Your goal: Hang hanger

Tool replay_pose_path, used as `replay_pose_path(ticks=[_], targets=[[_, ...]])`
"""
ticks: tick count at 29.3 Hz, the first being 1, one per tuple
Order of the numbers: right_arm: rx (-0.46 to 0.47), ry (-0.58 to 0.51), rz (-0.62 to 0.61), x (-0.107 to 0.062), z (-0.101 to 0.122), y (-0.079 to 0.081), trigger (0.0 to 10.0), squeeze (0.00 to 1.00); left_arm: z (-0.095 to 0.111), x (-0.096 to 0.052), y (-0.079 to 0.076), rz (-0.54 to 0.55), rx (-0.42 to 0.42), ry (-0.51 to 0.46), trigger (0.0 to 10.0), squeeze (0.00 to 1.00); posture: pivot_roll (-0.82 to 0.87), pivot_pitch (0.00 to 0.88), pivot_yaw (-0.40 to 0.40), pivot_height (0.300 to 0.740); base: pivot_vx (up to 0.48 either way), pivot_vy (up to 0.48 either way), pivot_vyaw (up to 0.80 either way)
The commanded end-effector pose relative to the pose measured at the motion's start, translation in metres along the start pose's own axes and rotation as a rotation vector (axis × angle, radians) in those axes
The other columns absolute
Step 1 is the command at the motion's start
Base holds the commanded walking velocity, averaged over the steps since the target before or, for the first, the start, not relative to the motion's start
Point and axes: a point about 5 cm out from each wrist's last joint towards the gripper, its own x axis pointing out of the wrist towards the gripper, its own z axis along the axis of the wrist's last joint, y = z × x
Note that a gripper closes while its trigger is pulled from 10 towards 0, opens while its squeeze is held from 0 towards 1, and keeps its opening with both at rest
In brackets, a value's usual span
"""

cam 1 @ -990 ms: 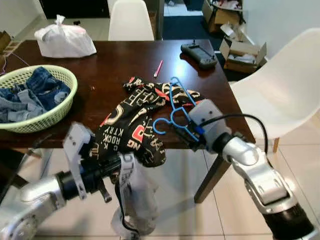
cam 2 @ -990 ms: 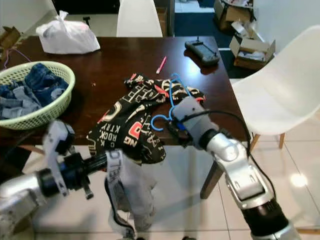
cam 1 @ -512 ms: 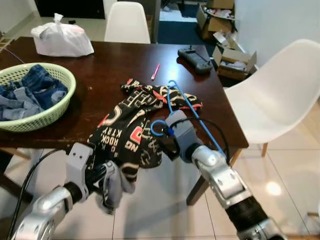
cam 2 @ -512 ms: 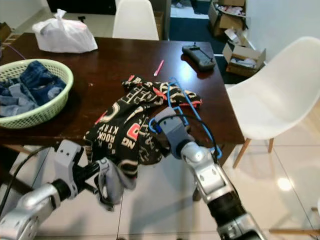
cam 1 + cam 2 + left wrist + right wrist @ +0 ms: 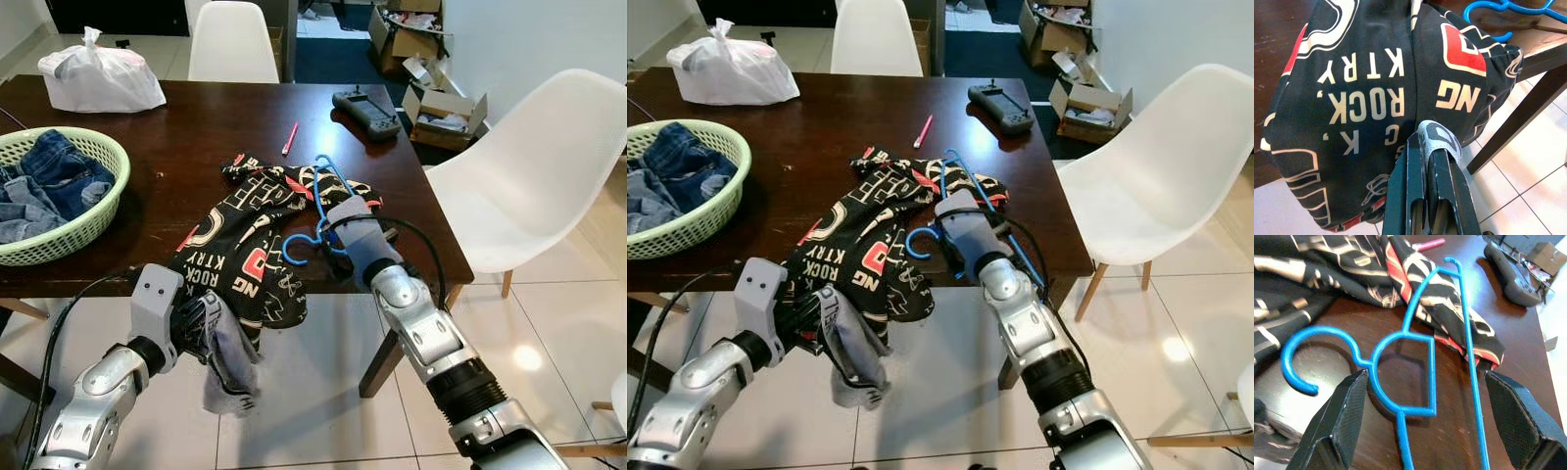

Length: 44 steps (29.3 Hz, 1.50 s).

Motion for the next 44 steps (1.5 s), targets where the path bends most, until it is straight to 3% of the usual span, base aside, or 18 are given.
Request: replay_pose_path(ticks=[1,6,17,18,21,22,23,25,26,35,36,37,38,39,40,41,42,44], targets=[[-0.003,0.044,0.018,0.0,-0.011,0.008,10.0,0.0,-0.006,0.0,-0.002,0.002,0.002,0.01,10.0,0.0,0.05,0.174,-0.032,0.74,0.0,0.0,0.0],[0.167,0.156,0.029,0.004,-0.026,0.023,10.0,0.0,-0.004,0.002,-0.004,-0.004,0.011,-0.005,10.0,0.0,0.06,0.175,-0.029,0.74,0.0,0.0,0.0],[0.184,0.139,-0.036,0.014,-0.018,0.011,10.0,0.0,-0.001,0.002,-0.005,-0.002,0.019,-0.022,10.0,0.0,0.06,0.182,-0.034,0.74,0.0,0.0,0.0],[0.175,0.147,-0.042,0.015,-0.018,0.01,9.4,0.0,0.0,0.002,-0.005,0.0,0.019,-0.028,10.0,0.0,0.06,0.184,-0.036,0.74,0.0,0.0,0.0],[0.165,0.159,-0.048,0.015,-0.019,0.009,9.4,0.0,0.002,0.002,-0.005,0.002,0.019,-0.035,10.0,0.0,0.06,0.184,-0.036,0.74,0.0,0.0,0.0],[0.176,0.175,-0.049,0.015,-0.02,0.009,7.9,0.0,0.003,0.002,-0.005,0.002,0.019,-0.039,10.0,0.0,0.06,0.187,-0.038,0.74,0.0,0.0,0.0],[0.207,0.199,-0.035,0.016,-0.022,0.011,8.8,0.0,0.003,0.002,-0.005,0.003,0.022,-0.042,10.0,0.0,0.06,0.189,-0.039,0.74,0.0,0.0,0.0],[0.228,0.216,-0.025,0.017,-0.023,0.013,8.8,0.0,0.004,0.002,-0.005,0.004,0.023,-0.045,10.0,0.0,0.06,0.19,-0.04,0.74,0.0,0.0,0.0],[0.266,0.239,0.002,0.017,-0.024,0.017,10.0,0.0,0.004,0.002,-0.005,0.003,0.025,-0.047,10.0,0.0,0.06,0.192,-0.043,0.74,0.0,0.0,0.0],[0.44,0.353,0.078,0.018,-0.034,0.029,10.0,0.0,0.009,0.001,-0.007,0.01,0.023,-0.071,10.0,0.0,0.06,0.196,-0.057,0.74,0.0,0.0,0.0],[0.5,0.383,0.093,0.018,-0.036,0.031,6.6,0.0,0.011,0.001,-0.008,0.011,0.023,-0.077,10.0,0.0,0.06,0.197,-0.059,0.74,0.0,0.0,0.0],[0.539,0.401,0.103,0.018,-0.036,0.033,6.6,0.0,0.012,0.001,-0.008,0.011,0.023,-0.081,10.0,0.0,0.06,0.197,-0.059,0.74,0.0,0.0,0.0],[0.573,0.404,0.109,0.018,-0.035,0.034,2.9,0.0,0.013,0.001,-0.009,0.01,0.024,-0.086,10.0,0.0,0.06,0.198,-0.063,0.74,0.0,0.0,0.0],[0.573,0.404,0.109,0.018,-0.035,0.034,2.9,0.0,0.013,0.001,-0.009,0.01,0.024,-0.086,10.0,0.0,0.06,0.198,-0.063,0.74,0.0,0.0,0.0],[0.606,0.398,0.113,0.02,-0.033,0.033,1.0,0.0,0.015,0.002,-0.009,0.011,0.026,-0.093,10.0,0.0,0.06,0.199,-0.066,0.74,0.0,0.0,0.0],[0.616,0.395,0.114,0.021,-0.032,0.033,1.0,0.0,0.016,0.002,-0.01,0.011,0.026,-0.096,10.0,0.0,0.06,0.199,-0.066,0.74,0.0,0.0,0.0],[0.627,0.395,0.108,0.022,-0.032,0.031,0.0,0.0,0.018,0.002,-0.01,0.012,0.024,-0.103,10.0,0.0,0.06,0.201,-0.071,0.74,0.0,0.0,0.0],[0.635,0.395,0.102,0.022,-0.033,0.03,0.0,0.0,0.019,0.002,-0.011,0.012,0.024,-0.109,10.0,0.0,0.06,0.202,-0.073,0.74,0.0,0.0,0.0]])
